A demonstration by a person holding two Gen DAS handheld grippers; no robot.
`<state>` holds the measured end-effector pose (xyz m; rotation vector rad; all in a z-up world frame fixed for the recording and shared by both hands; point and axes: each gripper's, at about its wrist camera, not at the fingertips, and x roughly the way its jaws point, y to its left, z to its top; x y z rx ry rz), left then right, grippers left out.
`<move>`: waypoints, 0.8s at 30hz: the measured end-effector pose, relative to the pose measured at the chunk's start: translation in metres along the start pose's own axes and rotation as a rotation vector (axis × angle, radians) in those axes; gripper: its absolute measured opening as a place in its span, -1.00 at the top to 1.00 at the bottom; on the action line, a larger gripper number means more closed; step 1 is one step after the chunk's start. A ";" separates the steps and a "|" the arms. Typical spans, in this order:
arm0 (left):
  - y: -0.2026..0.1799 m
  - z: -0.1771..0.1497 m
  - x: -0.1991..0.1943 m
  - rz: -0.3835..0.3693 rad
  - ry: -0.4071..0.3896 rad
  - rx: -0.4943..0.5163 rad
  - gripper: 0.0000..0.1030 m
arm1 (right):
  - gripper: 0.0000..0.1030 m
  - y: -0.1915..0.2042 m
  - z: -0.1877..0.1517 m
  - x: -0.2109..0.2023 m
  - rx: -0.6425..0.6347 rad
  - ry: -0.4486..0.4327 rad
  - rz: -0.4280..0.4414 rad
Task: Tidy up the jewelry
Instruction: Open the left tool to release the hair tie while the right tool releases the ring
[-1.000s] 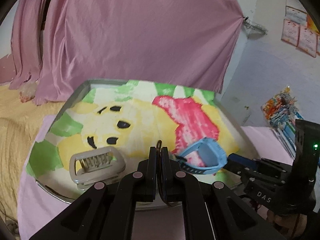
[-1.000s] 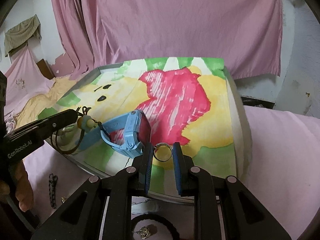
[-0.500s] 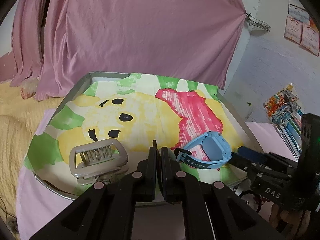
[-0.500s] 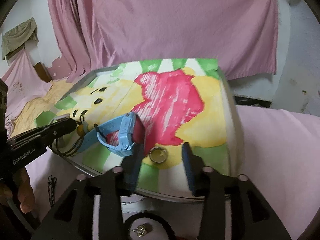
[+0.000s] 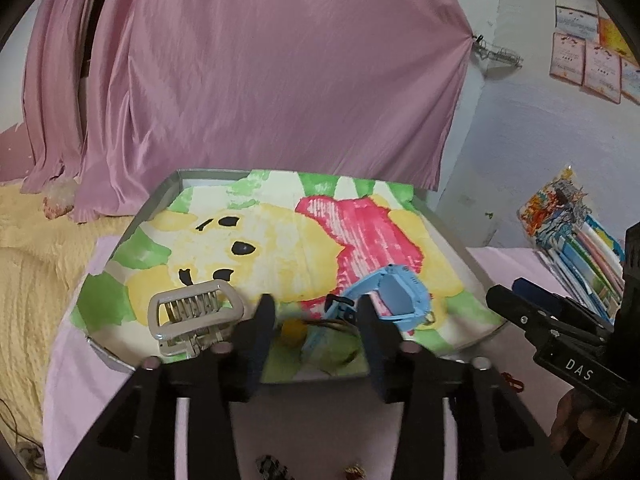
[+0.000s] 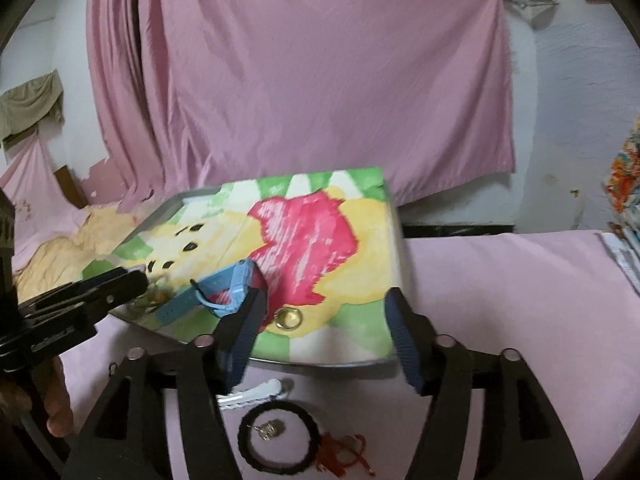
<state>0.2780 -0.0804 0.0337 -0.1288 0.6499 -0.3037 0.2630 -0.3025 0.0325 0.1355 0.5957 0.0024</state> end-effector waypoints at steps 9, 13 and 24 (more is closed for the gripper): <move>0.003 -0.006 -0.041 0.005 -0.130 -0.034 -0.72 | -0.76 -0.006 -0.007 -0.041 0.017 -0.126 -0.008; 0.003 -0.015 -0.058 0.019 -0.178 -0.037 -0.89 | -0.81 -0.004 -0.015 -0.057 0.019 -0.167 0.016; -0.001 -0.046 -0.103 0.064 -0.262 -0.001 -0.98 | -0.83 0.010 -0.045 -0.097 -0.008 -0.278 0.050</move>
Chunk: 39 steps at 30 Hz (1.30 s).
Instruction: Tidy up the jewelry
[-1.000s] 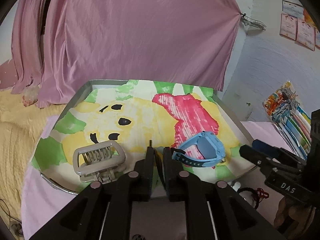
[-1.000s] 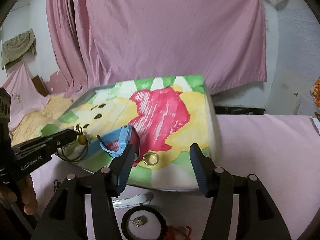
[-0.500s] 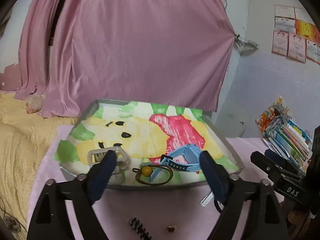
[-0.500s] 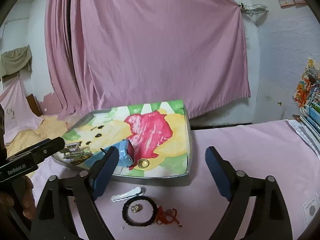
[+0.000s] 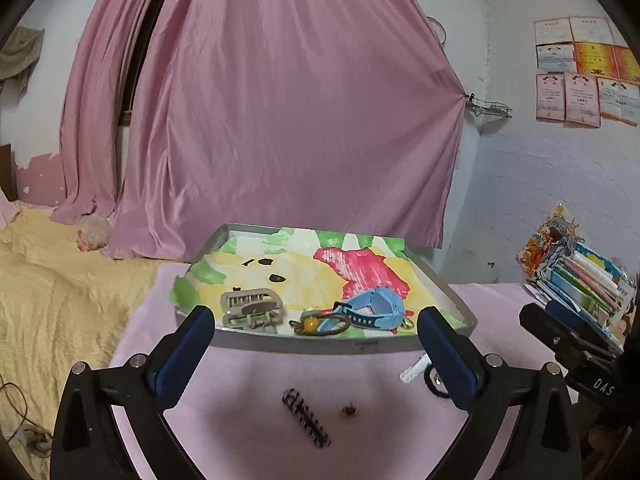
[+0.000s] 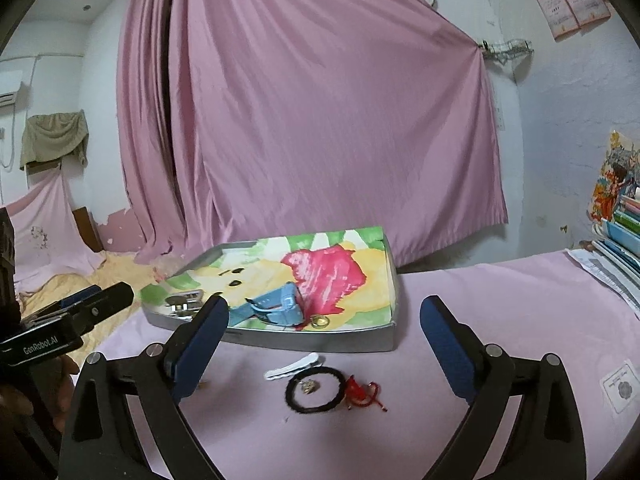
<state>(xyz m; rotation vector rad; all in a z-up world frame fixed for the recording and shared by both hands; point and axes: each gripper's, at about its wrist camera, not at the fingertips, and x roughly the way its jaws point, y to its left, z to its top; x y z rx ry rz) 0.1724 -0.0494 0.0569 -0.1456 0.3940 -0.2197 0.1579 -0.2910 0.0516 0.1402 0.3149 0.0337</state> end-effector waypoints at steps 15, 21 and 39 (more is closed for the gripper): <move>0.012 -0.031 -0.033 0.041 0.004 0.008 -0.99 | -0.84 0.020 -0.018 -0.028 -0.103 -0.038 -0.050; 0.018 -0.042 -0.031 0.057 0.063 0.027 -0.99 | -0.84 0.017 -0.024 -0.024 -0.102 0.017 -0.035; 0.027 -0.051 0.007 -0.003 0.286 -0.024 -0.98 | -0.83 0.006 -0.039 0.014 -0.043 0.261 0.022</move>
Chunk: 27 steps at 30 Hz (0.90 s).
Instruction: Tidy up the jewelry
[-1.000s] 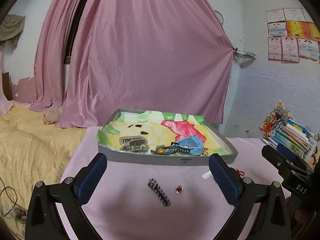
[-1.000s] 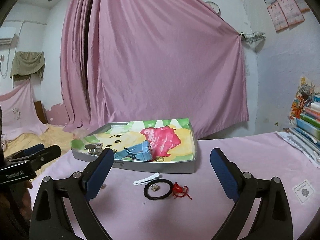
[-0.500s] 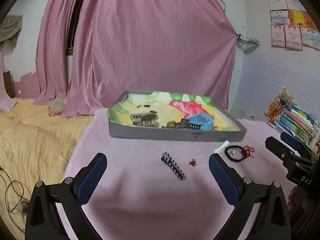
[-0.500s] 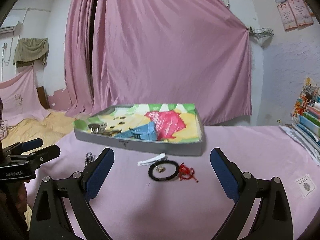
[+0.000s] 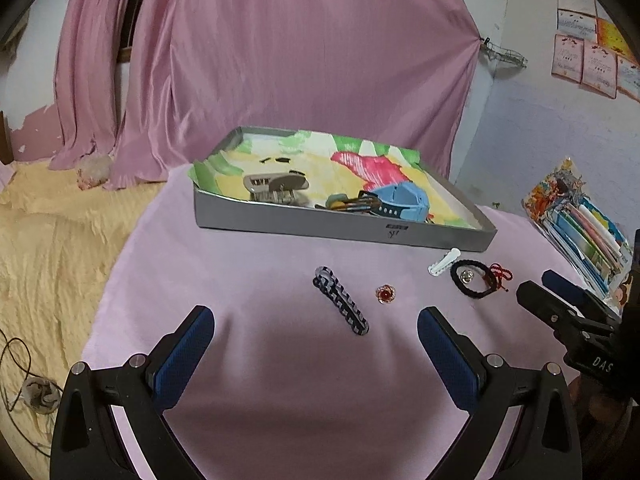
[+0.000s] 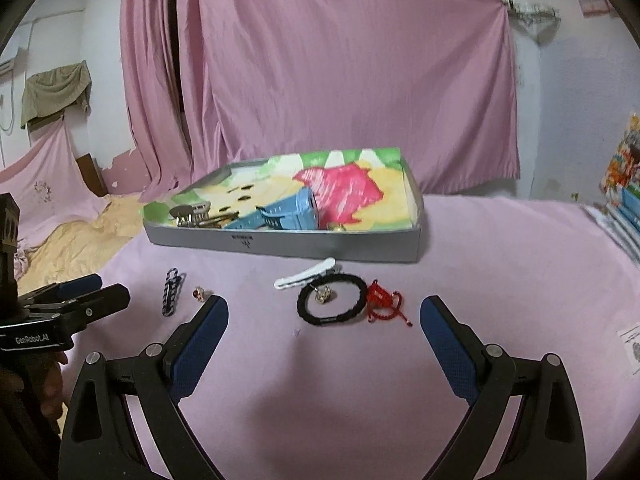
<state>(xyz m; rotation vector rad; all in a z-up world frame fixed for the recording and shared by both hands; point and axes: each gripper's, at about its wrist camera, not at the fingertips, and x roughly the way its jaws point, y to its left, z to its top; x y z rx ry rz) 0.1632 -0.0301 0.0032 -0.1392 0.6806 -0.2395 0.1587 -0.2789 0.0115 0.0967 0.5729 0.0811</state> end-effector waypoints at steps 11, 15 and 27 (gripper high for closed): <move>-0.009 0.005 0.021 -0.008 0.090 0.024 -0.61 | -0.25 -0.025 0.009 0.029 0.095 0.122 0.008; -0.013 0.007 0.029 -0.010 0.117 0.028 -0.54 | -0.06 -0.030 0.011 0.043 0.133 0.168 0.023; -0.024 0.013 0.046 -0.009 0.163 0.058 -0.22 | 0.37 -0.020 0.014 0.062 0.120 0.211 0.068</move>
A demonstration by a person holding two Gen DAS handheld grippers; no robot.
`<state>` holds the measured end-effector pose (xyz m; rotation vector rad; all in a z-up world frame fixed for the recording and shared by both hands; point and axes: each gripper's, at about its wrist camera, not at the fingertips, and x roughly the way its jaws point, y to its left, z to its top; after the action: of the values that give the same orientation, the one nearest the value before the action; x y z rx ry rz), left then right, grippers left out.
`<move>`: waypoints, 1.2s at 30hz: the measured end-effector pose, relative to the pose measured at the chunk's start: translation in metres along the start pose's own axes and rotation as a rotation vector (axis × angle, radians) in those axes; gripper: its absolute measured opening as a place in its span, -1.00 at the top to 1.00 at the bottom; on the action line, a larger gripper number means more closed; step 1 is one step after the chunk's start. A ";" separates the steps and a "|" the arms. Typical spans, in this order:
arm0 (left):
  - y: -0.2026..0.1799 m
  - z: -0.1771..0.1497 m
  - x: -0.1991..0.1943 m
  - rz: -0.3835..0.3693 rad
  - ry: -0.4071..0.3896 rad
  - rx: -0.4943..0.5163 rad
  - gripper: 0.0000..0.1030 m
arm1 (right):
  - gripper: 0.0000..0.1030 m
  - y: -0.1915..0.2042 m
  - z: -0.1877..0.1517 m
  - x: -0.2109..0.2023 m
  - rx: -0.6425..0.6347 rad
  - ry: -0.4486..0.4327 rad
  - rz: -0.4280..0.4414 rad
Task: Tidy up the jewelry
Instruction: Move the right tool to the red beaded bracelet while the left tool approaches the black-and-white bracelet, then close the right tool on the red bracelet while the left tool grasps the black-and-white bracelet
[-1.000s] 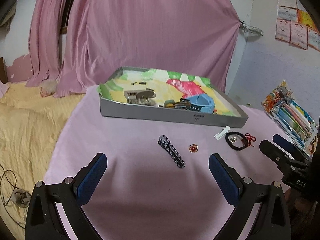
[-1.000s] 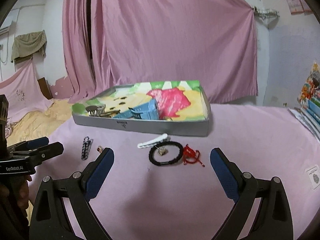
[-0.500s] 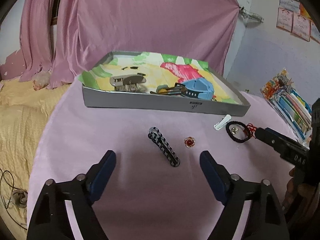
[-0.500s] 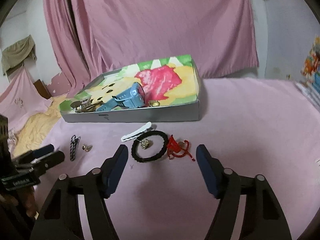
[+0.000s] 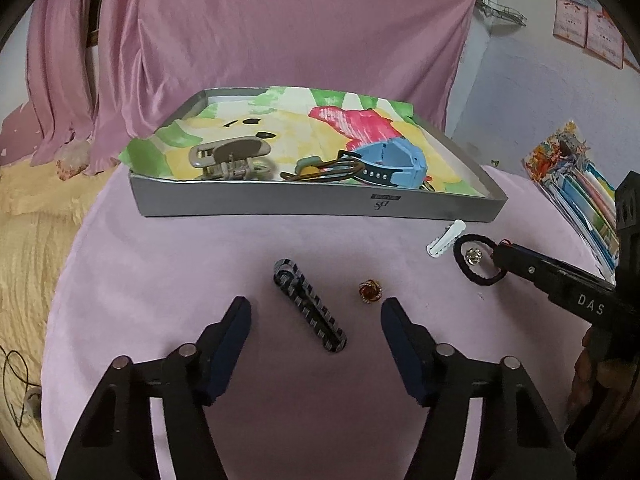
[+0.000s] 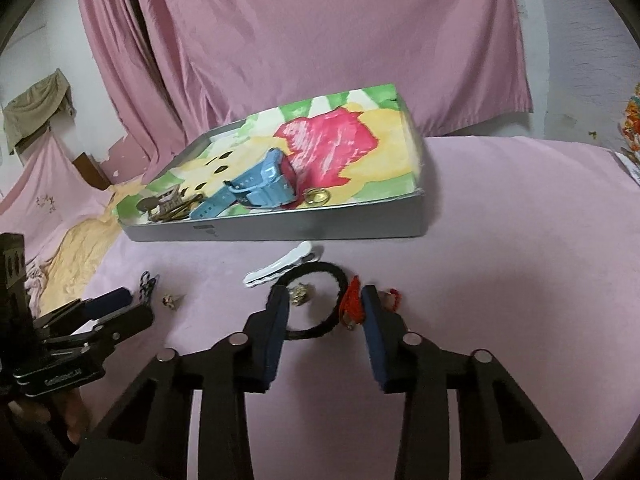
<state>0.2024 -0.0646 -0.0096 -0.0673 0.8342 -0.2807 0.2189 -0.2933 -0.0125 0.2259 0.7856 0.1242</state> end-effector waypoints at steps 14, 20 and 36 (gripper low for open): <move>-0.009 0.001 0.002 0.007 0.001 0.044 0.11 | 0.65 0.007 -0.007 0.001 -0.016 0.017 0.057; -0.008 -0.001 0.000 0.022 -0.002 0.051 0.33 | 0.80 0.004 -0.008 0.002 -0.010 0.023 0.038; -0.008 -0.006 -0.005 0.025 0.009 0.048 0.92 | 0.88 0.007 -0.015 -0.009 -0.015 -0.005 0.074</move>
<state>0.1930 -0.0706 -0.0088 -0.0106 0.8367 -0.2780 0.2020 -0.2862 -0.0148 0.2406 0.7713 0.1993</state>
